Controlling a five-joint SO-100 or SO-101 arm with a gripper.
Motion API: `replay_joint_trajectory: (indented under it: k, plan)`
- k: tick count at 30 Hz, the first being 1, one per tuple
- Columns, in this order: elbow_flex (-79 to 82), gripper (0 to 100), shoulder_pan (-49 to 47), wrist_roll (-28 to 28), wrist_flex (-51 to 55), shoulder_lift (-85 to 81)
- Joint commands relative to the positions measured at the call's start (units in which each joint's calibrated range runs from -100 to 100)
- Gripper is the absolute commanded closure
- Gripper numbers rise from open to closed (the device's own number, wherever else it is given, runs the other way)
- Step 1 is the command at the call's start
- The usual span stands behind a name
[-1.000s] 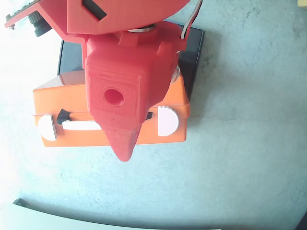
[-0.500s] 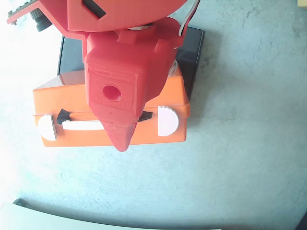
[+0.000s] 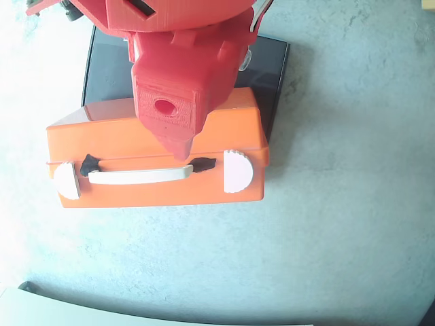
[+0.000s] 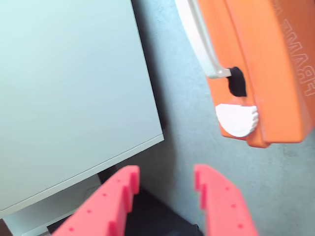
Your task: Grab the white handle of the orange box
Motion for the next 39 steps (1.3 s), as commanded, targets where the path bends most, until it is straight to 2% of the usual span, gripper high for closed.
replay_joint_trajectory:
  k: [1,5,8,33,35,39]
  plan:
    - [-5.5,72,-1.5,0.2,14.0,0.9]
    - [-17.6,72,-3.9,0.4,29.5,7.1]
    - [-26.2,72,-5.2,0.4,35.3,14.2]
    - [-82.4,72,-17.8,0.0,37.4,61.0]
    - [-86.4,72,-17.8,0.0,41.4,63.0]
    - [-97.6,72,-17.2,0.4,59.1,67.4]
